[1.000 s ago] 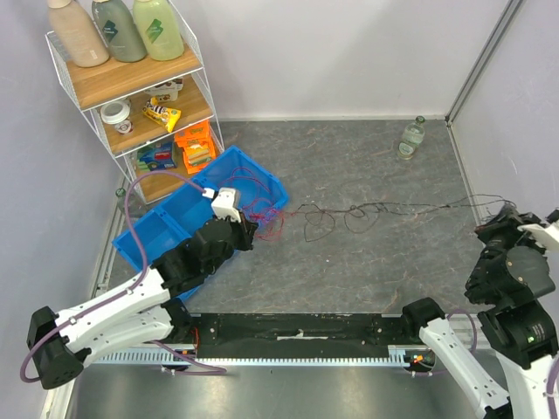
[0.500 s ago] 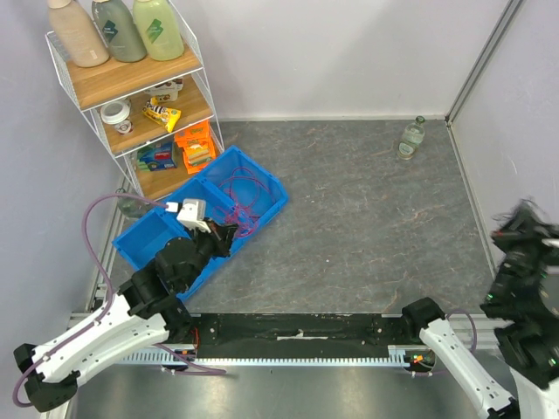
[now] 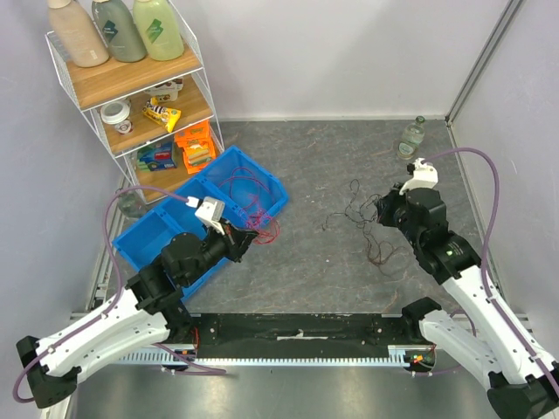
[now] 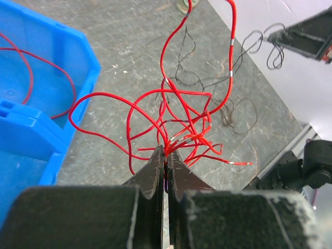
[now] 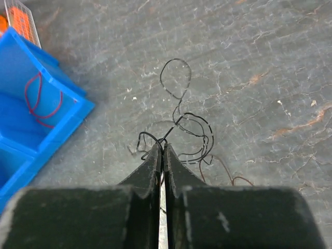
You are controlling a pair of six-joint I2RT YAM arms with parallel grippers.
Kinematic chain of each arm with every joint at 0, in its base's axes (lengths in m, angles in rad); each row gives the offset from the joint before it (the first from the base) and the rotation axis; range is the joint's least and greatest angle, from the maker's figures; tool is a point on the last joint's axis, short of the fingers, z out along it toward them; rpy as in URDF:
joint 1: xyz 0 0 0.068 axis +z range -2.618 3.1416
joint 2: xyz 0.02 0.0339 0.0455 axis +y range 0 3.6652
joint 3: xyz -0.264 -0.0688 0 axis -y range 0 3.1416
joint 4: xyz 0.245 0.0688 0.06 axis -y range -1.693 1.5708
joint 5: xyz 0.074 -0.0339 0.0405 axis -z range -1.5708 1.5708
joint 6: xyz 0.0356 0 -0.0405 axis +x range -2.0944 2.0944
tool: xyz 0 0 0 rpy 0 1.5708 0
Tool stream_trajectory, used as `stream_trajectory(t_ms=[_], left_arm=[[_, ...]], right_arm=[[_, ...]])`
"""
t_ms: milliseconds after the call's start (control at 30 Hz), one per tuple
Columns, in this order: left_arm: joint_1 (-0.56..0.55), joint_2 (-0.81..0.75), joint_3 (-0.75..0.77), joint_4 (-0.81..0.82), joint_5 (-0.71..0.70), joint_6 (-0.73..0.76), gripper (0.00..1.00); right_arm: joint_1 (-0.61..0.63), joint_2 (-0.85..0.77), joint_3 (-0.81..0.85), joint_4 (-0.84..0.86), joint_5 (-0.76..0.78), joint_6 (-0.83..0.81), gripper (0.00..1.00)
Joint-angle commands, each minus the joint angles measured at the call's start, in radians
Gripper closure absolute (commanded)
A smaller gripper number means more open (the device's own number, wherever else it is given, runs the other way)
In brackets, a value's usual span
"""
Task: Untangle the cables
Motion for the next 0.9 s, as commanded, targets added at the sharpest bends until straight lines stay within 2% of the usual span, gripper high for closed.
stream_trajectory(t_ms=[0, 100, 200, 267, 300, 367, 433, 467, 567, 700, 867], left_arm=[[0.005, 0.033, 0.002, 0.116, 0.128, 0.035, 0.98], [0.004, 0.057, -0.009, 0.188, 0.200, 0.040, 0.98], [0.004, 0.102, 0.011, 0.202, 0.278, 0.046, 0.98], [0.002, 0.134, 0.029, 0.204, 0.312, 0.054, 0.98], [0.004, 0.151, 0.036, 0.205, 0.324, 0.052, 0.98], [0.004, 0.174, 0.040, 0.214, 0.338, 0.057, 0.98], [0.005, 0.189, 0.039, 0.230, 0.338, 0.058, 0.98], [0.004, 0.193, 0.040, 0.233, 0.332, 0.057, 0.98], [0.004, 0.196, 0.046, 0.233, 0.329, 0.051, 0.98], [0.004, 0.199, 0.049, 0.218, 0.333, 0.043, 0.98], [0.004, 0.183, 0.023, 0.233, 0.344, 0.029, 0.98]], right_arm=[[-0.002, -0.012, 0.054, 0.013, 0.106, 0.006, 0.89], [-0.002, 0.041, 0.053, -0.097, 0.245, -0.026, 0.72], [-0.002, 0.077, 0.086, -0.148, 0.213, -0.144, 0.38], [0.000, 0.063, 0.085, -0.095, 0.025, -0.244, 0.19], [0.000, 0.057, 0.085, -0.061, -0.164, -0.290, 0.17], [0.004, 0.043, 0.054, 0.058, -0.536, -0.293, 0.17], [0.027, 0.023, -0.021, 0.239, -0.762, -0.171, 0.19], [0.046, 0.009, -0.062, 0.346, -0.816, -0.110, 0.22], [0.127, -0.008, -0.148, 0.543, -0.852, -0.028, 0.26], [0.237, 0.093, -0.136, 0.586, -0.883, -0.032, 0.28], [0.319, 0.141, -0.136, 0.573, -0.686, -0.072, 0.38]])
